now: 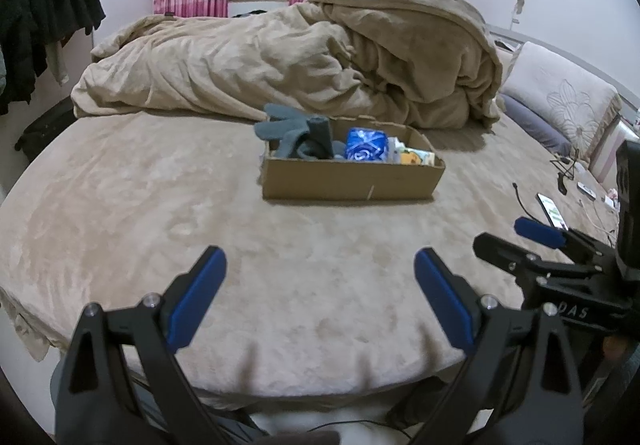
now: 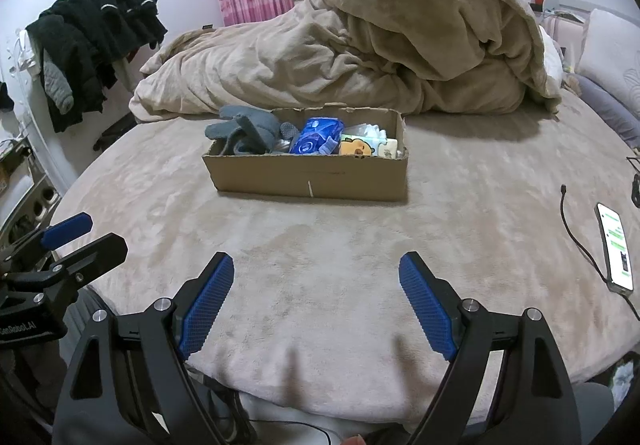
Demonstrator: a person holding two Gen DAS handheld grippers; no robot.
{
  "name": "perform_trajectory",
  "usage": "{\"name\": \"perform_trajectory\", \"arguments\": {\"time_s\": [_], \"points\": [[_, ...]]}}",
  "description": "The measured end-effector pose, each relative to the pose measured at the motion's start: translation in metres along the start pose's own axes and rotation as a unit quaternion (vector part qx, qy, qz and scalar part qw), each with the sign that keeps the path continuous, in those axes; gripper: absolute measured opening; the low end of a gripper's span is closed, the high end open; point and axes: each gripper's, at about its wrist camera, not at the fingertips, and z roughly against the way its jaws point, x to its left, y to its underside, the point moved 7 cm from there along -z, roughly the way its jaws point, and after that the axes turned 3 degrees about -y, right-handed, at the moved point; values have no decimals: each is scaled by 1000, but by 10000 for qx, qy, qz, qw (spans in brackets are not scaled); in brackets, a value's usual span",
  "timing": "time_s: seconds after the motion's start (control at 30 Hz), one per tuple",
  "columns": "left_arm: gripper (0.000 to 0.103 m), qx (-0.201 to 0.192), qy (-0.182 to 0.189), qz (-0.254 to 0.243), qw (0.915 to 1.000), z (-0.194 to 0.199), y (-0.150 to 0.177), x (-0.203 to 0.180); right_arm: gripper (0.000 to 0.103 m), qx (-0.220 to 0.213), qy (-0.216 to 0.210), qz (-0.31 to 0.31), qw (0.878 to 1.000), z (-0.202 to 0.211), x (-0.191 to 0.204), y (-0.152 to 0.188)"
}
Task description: Organize objects
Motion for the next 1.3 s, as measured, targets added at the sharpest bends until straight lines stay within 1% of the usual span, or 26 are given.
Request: {"name": "perform_trajectory", "arguments": {"time_s": [0.77, 1.03, 1.3], "points": [[96, -16, -46, 88, 9999, 4, 1, 5, 87, -56, 32, -27, 10000, 6, -3, -1], [96, 99, -72, 152, 9998, -2, 1, 8, 87, -65, 46, -32, 10000, 6, -4, -1], [96, 79, -82, 148, 9998, -2, 1, 8, 87, -69, 49, -35, 10000, 5, -5, -2]]}}
